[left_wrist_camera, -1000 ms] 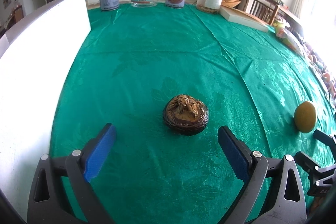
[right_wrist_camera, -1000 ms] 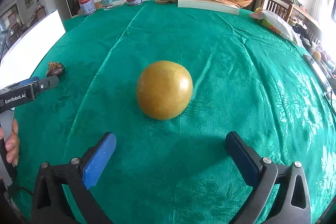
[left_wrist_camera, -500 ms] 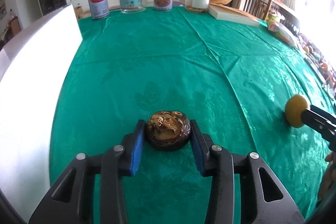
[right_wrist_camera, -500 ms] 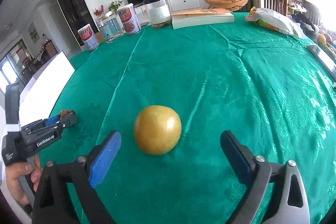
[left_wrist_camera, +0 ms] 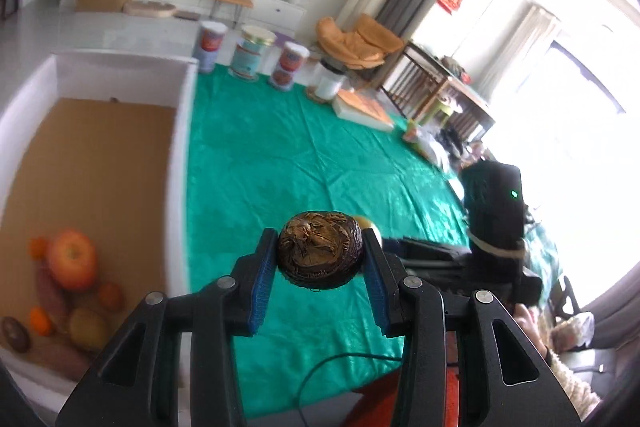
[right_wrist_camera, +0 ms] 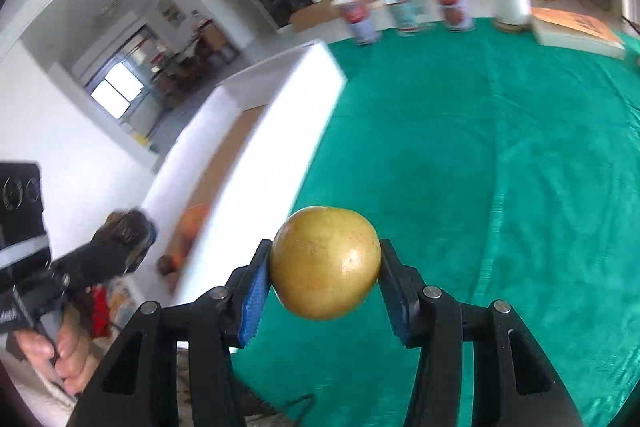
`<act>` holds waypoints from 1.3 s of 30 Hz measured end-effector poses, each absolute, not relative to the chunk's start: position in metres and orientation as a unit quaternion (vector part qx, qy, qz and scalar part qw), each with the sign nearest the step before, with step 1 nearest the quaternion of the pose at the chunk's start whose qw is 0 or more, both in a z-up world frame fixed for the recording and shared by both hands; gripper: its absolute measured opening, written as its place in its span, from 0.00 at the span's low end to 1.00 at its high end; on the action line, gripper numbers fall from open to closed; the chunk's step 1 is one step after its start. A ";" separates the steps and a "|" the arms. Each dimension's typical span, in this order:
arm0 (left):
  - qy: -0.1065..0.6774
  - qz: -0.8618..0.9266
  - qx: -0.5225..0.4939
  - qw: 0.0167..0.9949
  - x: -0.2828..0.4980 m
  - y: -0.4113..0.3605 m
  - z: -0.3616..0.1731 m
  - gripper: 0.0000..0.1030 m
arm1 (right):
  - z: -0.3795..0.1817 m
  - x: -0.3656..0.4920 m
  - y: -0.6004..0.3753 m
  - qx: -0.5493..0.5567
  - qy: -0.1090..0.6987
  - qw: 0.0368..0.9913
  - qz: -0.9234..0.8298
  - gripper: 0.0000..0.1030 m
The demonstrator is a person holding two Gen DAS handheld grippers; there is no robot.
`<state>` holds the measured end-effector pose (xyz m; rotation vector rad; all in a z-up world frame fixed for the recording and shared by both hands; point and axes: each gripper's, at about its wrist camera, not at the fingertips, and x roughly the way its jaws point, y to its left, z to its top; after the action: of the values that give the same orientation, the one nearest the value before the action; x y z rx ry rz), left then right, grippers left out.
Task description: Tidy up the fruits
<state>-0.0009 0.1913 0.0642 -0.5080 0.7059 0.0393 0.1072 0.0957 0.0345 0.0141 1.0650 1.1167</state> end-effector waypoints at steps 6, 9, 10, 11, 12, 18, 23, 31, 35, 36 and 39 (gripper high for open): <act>0.357 0.215 -0.241 0.876 -0.060 0.299 0.042 0.41 | 0.044 0.012 0.208 -0.110 0.474 0.639 0.595 0.49; 0.395 0.277 -0.232 0.845 -0.073 0.330 0.003 0.41 | 0.022 -0.009 0.240 -0.169 0.484 0.634 0.578 0.49; 0.409 0.288 -0.228 0.835 -0.073 0.337 -0.009 0.41 | 0.014 -0.012 0.246 -0.183 0.489 0.634 0.570 0.49; 0.422 0.296 -0.224 0.827 -0.072 0.342 -0.021 0.42 | 0.008 -0.014 0.253 -0.200 0.492 0.633 0.564 0.50; 0.434 0.302 -0.220 0.820 -0.071 0.346 -0.031 0.42 | 0.004 -0.015 0.258 -0.215 0.495 0.631 0.558 0.50; 0.411 0.322 -0.179 0.834 -0.071 0.340 -0.021 0.82 | 0.050 0.011 0.240 -0.167 0.457 0.681 0.547 0.78; 0.345 0.344 -0.118 0.865 -0.075 0.311 0.036 0.89 | 0.123 0.024 0.205 -0.117 0.379 0.756 0.521 0.94; 0.329 0.344 -0.184 0.860 -0.082 0.282 0.051 0.93 | 0.096 0.007 0.184 -0.109 0.379 0.787 0.475 1.00; 0.375 0.378 -0.205 0.821 -0.089 0.284 0.025 0.93 | 0.059 0.001 0.181 -0.113 0.429 0.776 0.448 1.00; 0.387 0.381 -0.197 0.816 -0.090 0.283 0.021 0.93 | 0.054 0.000 0.180 -0.110 0.437 0.773 0.446 1.00; 0.392 0.406 -0.163 0.809 -0.095 0.277 0.017 0.93 | 0.056 -0.002 0.185 -0.112 0.439 0.772 0.446 1.00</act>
<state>-0.0949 0.2770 0.0175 -0.3485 0.8375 0.8677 -0.0015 0.1851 0.0556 -0.2422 0.9520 0.9662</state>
